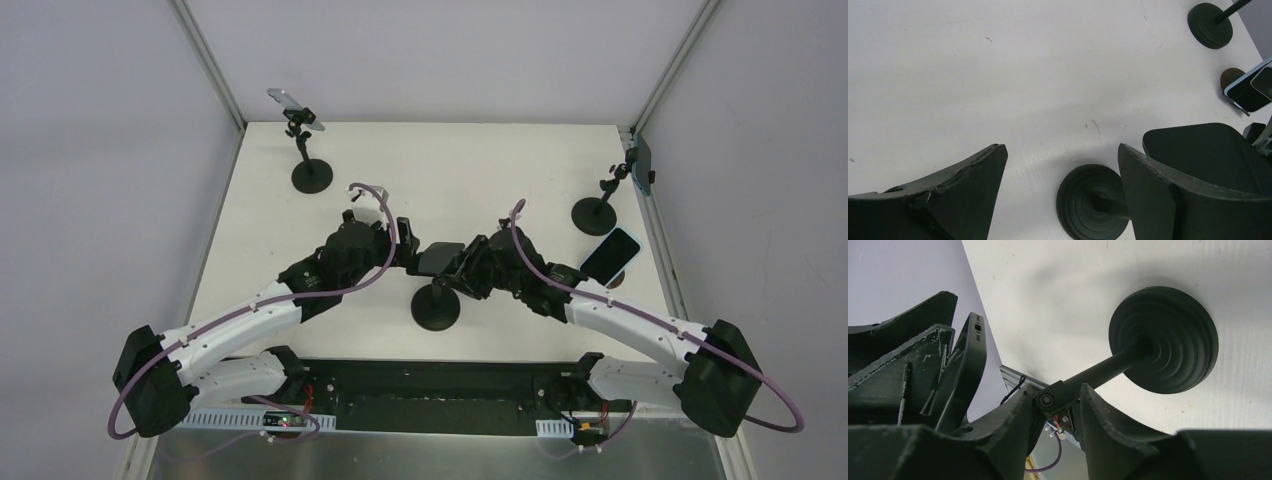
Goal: Remove the phone from the phone stand
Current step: Adjust the phone stand with the phone at the center of the board.
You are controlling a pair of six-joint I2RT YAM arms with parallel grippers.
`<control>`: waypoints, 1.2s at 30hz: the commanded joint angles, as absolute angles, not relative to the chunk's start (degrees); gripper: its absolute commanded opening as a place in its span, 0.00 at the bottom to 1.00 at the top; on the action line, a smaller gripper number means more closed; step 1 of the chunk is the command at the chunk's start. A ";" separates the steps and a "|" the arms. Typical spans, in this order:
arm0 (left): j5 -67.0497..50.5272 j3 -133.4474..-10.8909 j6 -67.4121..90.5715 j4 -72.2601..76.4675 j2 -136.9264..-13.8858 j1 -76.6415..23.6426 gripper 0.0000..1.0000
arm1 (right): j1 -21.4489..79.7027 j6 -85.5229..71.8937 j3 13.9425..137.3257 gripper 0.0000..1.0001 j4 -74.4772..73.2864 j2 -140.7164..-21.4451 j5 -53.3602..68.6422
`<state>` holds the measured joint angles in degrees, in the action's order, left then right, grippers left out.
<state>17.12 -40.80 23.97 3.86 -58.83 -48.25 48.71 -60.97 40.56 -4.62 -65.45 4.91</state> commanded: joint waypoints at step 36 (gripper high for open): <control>11.27 -21.53 34.64 5.01 -32.42 -57.10 0.85 | 42.00 -44.17 62.46 0.56 -39.32 -53.15 -7.41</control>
<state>9.23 -19.77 33.56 3.57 -31.33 -50.50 45.06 -49.91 56.64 -37.95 -49.82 -17.74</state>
